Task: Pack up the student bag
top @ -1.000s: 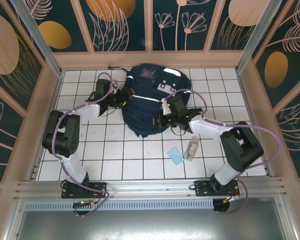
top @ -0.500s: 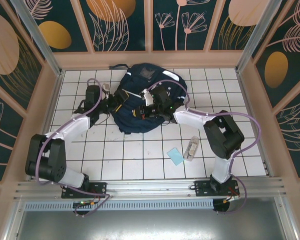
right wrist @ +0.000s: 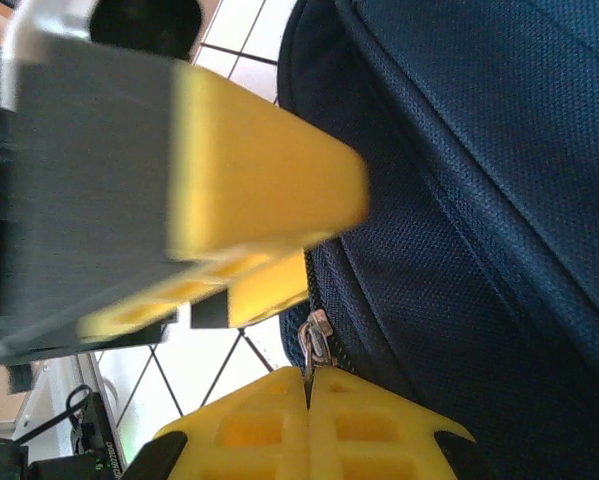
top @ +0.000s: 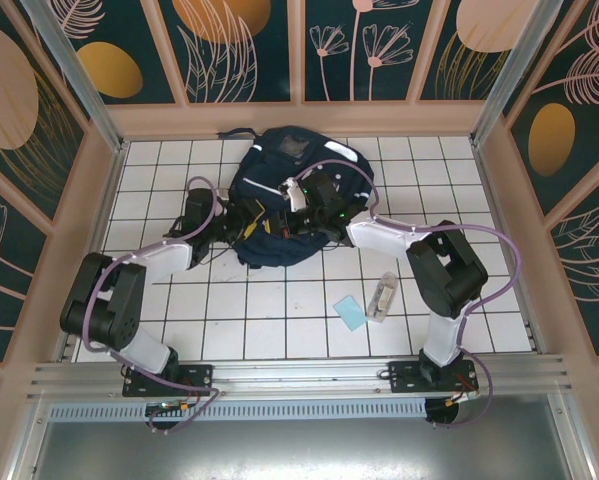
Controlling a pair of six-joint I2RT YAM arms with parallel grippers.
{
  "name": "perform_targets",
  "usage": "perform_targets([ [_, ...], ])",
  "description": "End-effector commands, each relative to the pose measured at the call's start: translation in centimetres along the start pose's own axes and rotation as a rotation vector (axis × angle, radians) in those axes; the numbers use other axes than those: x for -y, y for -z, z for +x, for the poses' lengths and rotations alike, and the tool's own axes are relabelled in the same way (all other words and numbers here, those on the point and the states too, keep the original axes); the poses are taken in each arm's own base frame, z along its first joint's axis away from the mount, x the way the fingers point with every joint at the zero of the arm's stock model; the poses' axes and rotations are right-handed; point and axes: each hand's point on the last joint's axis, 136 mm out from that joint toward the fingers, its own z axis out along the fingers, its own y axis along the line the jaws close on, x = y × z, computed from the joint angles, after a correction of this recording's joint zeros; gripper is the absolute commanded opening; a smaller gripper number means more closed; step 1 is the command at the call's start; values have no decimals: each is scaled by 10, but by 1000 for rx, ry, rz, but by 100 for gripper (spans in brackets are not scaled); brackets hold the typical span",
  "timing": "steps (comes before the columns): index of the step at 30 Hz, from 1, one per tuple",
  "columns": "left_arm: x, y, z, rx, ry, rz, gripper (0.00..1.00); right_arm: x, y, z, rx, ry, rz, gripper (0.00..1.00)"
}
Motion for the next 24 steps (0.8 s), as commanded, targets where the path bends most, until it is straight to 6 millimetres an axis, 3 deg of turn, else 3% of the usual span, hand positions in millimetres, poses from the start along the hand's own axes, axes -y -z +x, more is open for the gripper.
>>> perform_targets([
  [1, 27, -13, -14, 40, -51, 97, 17, -56, 15, -5, 6, 73, -189, 0],
  [2, 26, -12, -17, 58, -58, 101, 4, -54, 15, 3, -13, 63, -184, 0],
  [3, 25, -11, -18, 74, -58, 102, 0, -50, 16, 12, -31, 53, -171, 0],
  [8, 29, 6, -30, 148, -121, 62, 0, -1, 36, 57, -85, -10, 18, 0],
  [15, 39, 21, -40, 194, -124, 75, 0, 85, 81, 92, -70, -166, 304, 0],
  [18, 45, 23, -39, 186, -120, 94, 0, 122, 98, 85, -40, -181, 429, 0],
  [24, 46, 29, -35, 159, -132, 90, 0, 181, 137, 29, 84, -121, 656, 0],
])
